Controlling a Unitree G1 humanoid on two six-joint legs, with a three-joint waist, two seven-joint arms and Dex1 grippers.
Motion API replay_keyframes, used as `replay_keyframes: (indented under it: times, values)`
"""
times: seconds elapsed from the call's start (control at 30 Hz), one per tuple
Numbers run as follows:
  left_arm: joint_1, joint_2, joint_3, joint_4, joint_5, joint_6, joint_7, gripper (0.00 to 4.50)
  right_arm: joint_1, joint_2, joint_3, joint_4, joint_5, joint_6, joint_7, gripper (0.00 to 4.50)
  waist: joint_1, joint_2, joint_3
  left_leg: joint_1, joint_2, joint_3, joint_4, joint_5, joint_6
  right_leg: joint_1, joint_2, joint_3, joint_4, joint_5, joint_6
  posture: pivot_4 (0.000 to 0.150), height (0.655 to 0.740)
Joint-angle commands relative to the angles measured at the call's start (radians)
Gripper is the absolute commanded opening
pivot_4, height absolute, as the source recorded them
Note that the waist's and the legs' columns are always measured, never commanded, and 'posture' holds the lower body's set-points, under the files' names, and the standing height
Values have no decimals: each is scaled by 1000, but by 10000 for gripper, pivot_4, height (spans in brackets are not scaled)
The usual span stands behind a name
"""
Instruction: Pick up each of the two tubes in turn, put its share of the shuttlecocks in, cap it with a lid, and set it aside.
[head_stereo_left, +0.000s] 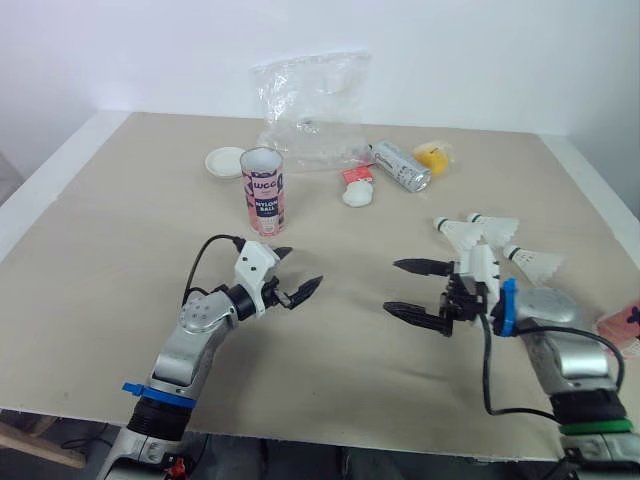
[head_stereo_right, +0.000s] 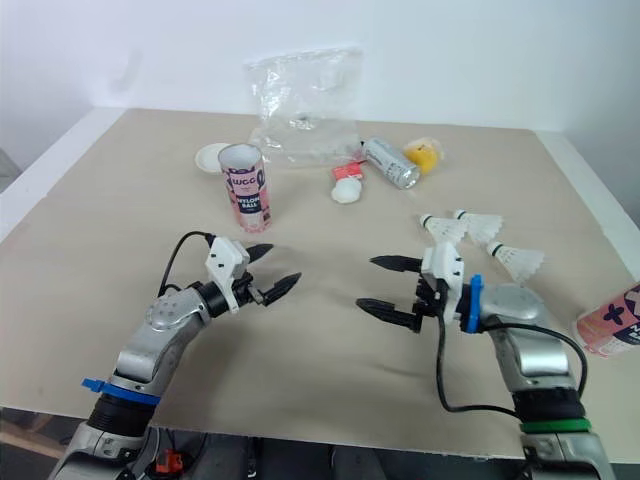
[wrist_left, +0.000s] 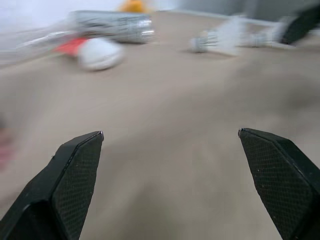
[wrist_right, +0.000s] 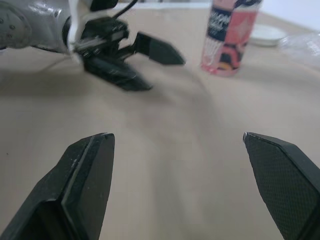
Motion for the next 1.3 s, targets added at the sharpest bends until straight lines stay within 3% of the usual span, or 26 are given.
replay_keyframes:
  times: [0.03, 0.23, 0.47, 1.3]
  values:
    - [-14, -21, 66, -3, 26, 25, 126, 45000, -102, 42, 1, 75, -36, -67, -21, 44098, -2, 0, 0, 0, 0, 0, 0, 0, -1, 0, 0, 0, 0, 0, 1, 1500, 7400]
    - [-94, -30, 115, 113, 66, -11, 230, 45000, -197, 110, 11, 151, -55, -61, -66, 44098, -1, 0, 0, 1, 0, 0, 0, 3, -2, 1, 1, -1, 0, 3, 1, 1500, 7400]
    - [-202, -31, 172, 266, 62, -22, 290, 45000, -189, 135, 39, 146, -90, -42, -89, 44098, 0, 0, 0, 1, 0, -1, -1, 3, -3, 1, 1, -1, 0, 3, 1, 1500, 7400]
    - [-599, 10, 165, 993, 105, -300, 124, 45000, -65, 121, 29, -48, -114, 23, -220, 44098, 0, 0, 0, 0, 0, -2, -3, 4, -4, -1, 2, -1, 1, 2, 2, 1500, 7400]
